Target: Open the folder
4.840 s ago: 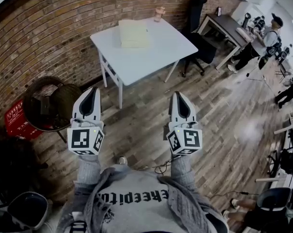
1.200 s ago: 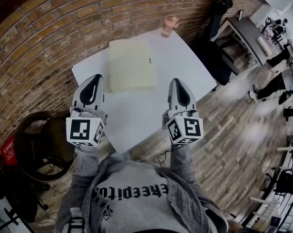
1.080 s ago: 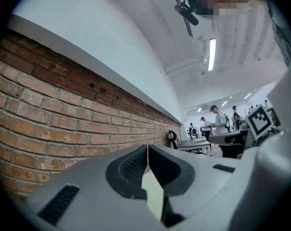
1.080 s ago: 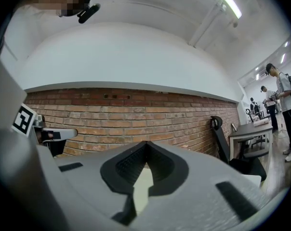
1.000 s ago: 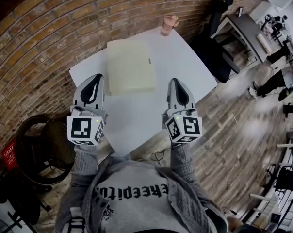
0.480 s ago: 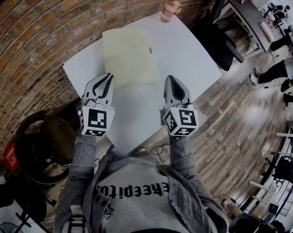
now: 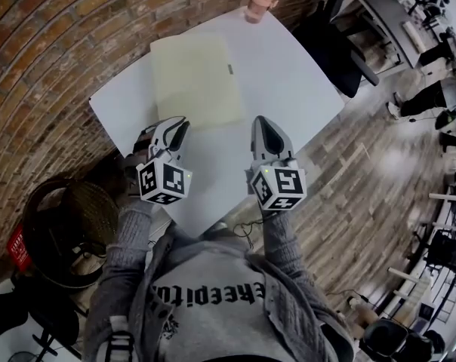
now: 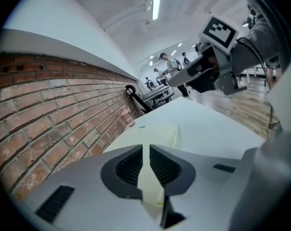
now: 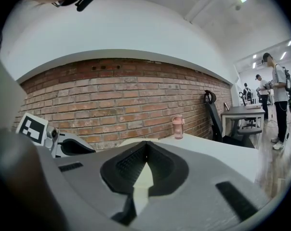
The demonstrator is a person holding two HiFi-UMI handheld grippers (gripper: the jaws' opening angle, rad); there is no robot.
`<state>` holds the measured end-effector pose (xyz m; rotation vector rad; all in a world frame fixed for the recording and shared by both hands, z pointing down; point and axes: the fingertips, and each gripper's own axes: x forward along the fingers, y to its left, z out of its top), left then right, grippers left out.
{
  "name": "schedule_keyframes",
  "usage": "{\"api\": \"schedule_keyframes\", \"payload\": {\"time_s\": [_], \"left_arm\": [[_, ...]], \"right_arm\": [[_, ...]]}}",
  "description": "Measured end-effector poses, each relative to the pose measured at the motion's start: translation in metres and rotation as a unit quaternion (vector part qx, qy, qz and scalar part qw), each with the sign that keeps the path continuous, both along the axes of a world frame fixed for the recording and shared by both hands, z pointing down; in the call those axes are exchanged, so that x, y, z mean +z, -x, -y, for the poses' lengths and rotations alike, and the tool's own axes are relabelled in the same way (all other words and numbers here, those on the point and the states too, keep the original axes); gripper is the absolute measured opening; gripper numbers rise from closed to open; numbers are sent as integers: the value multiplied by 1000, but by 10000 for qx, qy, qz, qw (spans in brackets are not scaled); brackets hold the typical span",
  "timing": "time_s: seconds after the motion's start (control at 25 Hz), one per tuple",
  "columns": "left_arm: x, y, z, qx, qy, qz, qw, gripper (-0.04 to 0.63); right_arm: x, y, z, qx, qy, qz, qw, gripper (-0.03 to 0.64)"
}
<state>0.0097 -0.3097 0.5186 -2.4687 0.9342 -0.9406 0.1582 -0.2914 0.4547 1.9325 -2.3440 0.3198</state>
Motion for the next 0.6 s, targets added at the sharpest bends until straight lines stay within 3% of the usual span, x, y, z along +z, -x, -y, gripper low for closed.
{"api": "schedule_keyframes", "payload": {"time_s": [0.2,0.28,0.6], "left_arm": [[23,-14,-3,329,18,496,9982,29],[32,-19,-5,452,97,656,9968,110],[58,-35,-1,812,-32,1315,9880,110]], "right_arm": [[7,-2,-4,15,90,-33,10000,3],[9,-3,-4,24,125,-43,9999,4],[17,-5,-3,60,223,-89,9997,3]]}}
